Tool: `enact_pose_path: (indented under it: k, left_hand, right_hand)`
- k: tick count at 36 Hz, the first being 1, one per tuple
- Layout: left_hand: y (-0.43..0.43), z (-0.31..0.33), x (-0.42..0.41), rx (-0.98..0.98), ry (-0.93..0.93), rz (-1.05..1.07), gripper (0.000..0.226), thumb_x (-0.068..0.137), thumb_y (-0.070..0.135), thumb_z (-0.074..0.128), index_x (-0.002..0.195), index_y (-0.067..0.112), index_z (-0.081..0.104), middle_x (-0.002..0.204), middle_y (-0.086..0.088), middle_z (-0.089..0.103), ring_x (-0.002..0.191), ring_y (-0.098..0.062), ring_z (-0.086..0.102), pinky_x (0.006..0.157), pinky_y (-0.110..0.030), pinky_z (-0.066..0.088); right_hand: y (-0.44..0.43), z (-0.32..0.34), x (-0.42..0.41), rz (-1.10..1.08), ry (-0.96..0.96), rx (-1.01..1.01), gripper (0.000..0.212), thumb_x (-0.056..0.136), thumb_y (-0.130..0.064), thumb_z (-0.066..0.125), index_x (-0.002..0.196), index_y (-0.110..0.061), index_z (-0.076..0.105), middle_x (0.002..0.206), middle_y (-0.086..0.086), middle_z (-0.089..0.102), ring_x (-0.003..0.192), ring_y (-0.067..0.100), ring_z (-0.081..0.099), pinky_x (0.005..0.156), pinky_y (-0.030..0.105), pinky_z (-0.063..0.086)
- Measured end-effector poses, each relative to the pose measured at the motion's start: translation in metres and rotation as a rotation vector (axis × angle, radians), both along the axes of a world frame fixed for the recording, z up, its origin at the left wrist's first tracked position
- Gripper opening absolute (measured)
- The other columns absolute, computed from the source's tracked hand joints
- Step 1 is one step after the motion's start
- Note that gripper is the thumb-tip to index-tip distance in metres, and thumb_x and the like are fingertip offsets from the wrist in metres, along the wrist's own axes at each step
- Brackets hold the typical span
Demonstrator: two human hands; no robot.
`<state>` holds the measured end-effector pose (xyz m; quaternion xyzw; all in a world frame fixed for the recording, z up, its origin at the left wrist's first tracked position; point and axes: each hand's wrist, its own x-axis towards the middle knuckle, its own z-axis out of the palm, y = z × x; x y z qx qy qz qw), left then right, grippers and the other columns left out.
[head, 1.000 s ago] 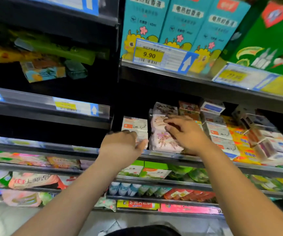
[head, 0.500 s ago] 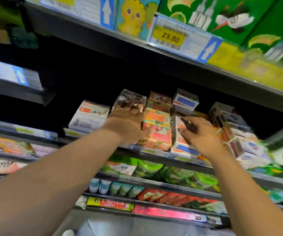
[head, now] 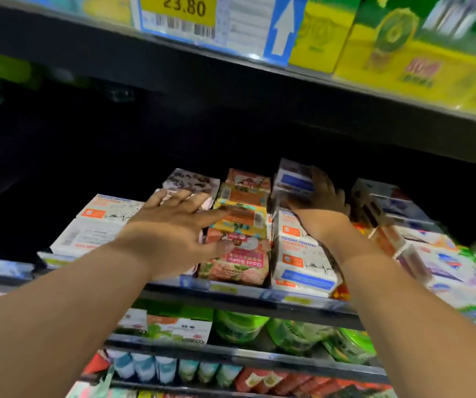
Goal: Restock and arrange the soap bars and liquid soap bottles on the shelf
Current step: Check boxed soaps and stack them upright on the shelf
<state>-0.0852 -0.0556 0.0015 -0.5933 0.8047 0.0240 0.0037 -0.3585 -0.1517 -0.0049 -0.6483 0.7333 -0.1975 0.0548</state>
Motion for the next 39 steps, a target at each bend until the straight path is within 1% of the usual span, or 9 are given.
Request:
enact_pose_path:
  k: [4,9,15,21,25,28,33,37,39]
  left_hand:
    - [0.001,0.003,-0.003,0.02,0.001,0.016,0.078,0.074,0.089,0.001,0.145,0.062,-0.015,0.164,0.015,-0.015,0.152,-0.011,-0.014,0.122,-0.04,-0.008]
    - [0.001,0.005,-0.004,0.034,0.006,0.007,0.083,0.065,0.089,-0.006,0.143,0.064,-0.018,0.164,0.015,-0.016,0.151,-0.012,-0.017,0.123,-0.042,-0.009]
    - [0.001,0.003,-0.001,0.016,0.021,-0.032,0.085,0.065,0.089,-0.009,0.145,0.062,-0.017,0.164,0.015,-0.015,0.152,-0.013,-0.016,0.123,-0.043,-0.004]
    - [-0.003,-0.001,0.001,-0.021,0.012,-0.053,0.109,0.041,0.093,-0.031,0.145,0.063,-0.014,0.166,0.011,-0.009,0.153,-0.016,-0.008,0.124,-0.046,0.002]
    - [-0.003,-0.007,0.0,-0.059,0.016,-0.033,0.115,0.04,0.093,-0.034,0.147,0.061,-0.01,0.166,0.011,-0.007,0.153,-0.015,-0.007,0.123,-0.046,0.002]
    - [-0.006,-0.007,0.004,-0.064,0.021,-0.014,0.117,0.037,0.094,-0.034,0.147,0.061,-0.01,0.166,0.012,-0.006,0.153,-0.015,-0.005,0.123,-0.045,0.003]
    - [-0.005,-0.002,0.002,-0.044,0.013,-0.029,0.119,0.037,0.096,-0.032,0.148,0.06,-0.008,0.167,0.011,-0.002,0.154,-0.017,0.001,0.123,-0.045,0.005]
    - [-0.002,-0.002,-0.002,-0.079,-0.029,-0.008,0.12,0.04,0.093,-0.035,0.151,0.056,-0.007,0.167,0.009,-0.002,0.154,-0.017,0.002,0.123,-0.045,0.006]
    - [-0.003,0.001,0.0,-0.061,-0.016,0.004,0.117,0.044,0.094,-0.031,0.151,0.055,-0.006,0.167,0.01,-0.003,0.154,-0.017,0.0,0.123,-0.045,0.004]
  right_hand:
    - [0.003,0.001,0.002,-0.034,0.097,-0.033,0.081,0.085,-0.059,0.065,0.153,-0.037,0.027,0.159,0.006,0.017,0.139,0.036,0.025,0.113,0.049,0.024]
    - [0.004,0.0,-0.001,-0.023,-0.055,-0.086,0.066,0.084,-0.053,0.071,0.141,-0.037,0.043,0.157,0.01,0.02,0.141,0.037,0.026,0.117,0.046,0.026]
    - [0.003,-0.003,-0.006,-0.006,-0.121,-0.165,0.047,0.083,-0.039,0.076,0.126,-0.036,0.056,0.137,0.005,0.05,0.128,0.032,0.046,0.108,0.052,0.037]
    - [0.006,0.001,-0.003,-0.019,-0.179,-0.237,0.077,0.069,-0.039,0.088,0.136,-0.027,0.051,0.136,0.003,0.052,0.125,0.027,0.052,0.104,0.055,0.042]
    - [0.009,0.005,0.001,-0.009,-0.049,-0.195,0.08,0.076,-0.041,0.082,0.144,-0.027,0.042,0.146,0.006,0.039,0.135,0.028,0.041,0.113,0.049,0.031]
    - [0.013,0.015,0.008,0.01,0.009,-0.167,0.081,0.077,-0.046,0.08,0.145,-0.025,0.042,0.146,0.007,0.039,0.133,0.029,0.042,0.11,0.043,0.035]
    - [0.031,0.029,-0.001,0.1,-0.15,-0.172,0.069,0.081,-0.035,0.081,0.139,-0.013,0.052,0.138,0.007,0.05,0.132,0.024,0.043,0.102,0.023,0.035]
    - [0.053,0.027,-0.01,0.146,-0.35,-0.257,0.066,0.074,-0.03,0.087,0.131,-0.015,0.058,0.131,0.008,0.056,0.122,0.025,0.053,0.101,0.039,0.048]
    - [0.066,0.028,-0.012,0.176,-0.424,-0.255,0.064,0.074,-0.028,0.087,0.13,-0.022,0.058,0.127,0.001,0.058,0.113,0.014,0.059,0.091,0.034,0.054]
